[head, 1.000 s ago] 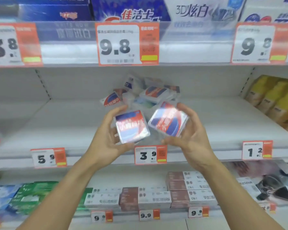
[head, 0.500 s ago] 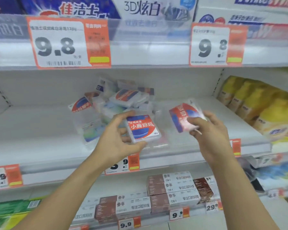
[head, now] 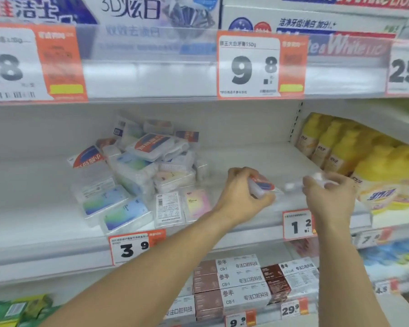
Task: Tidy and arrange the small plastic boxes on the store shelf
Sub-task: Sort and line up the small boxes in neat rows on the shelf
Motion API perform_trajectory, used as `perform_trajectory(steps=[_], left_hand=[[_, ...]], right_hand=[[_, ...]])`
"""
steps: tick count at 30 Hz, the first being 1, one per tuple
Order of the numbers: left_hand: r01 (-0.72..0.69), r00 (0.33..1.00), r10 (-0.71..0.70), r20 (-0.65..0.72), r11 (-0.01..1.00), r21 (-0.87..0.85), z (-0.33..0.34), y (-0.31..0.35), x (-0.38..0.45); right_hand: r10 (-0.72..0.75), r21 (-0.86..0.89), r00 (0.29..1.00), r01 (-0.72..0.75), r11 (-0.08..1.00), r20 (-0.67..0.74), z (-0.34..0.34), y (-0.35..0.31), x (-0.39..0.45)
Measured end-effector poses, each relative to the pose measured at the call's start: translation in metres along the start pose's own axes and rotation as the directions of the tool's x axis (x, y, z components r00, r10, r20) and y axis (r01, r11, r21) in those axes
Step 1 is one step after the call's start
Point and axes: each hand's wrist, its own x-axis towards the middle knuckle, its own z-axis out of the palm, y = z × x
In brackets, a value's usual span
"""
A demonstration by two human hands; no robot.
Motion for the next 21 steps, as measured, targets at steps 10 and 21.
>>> perform_trajectory(steps=[10,21], left_hand=[[-0.090,0.879,-0.162,0.447,0.866,0.492,0.001,-0.001,0.010],[-0.065,0.888,0.271,-0.372,0.874,0.482,-0.164,-0.034,-0.026]], right_hand=[[-0.182,-0.080,0.983,0.179,0.981,-0.034,-0.031,-0.015,0.003],[-0.438,0.084,0.799,0.445,0.892,0.413,0.088,-0.033,-0.083]])
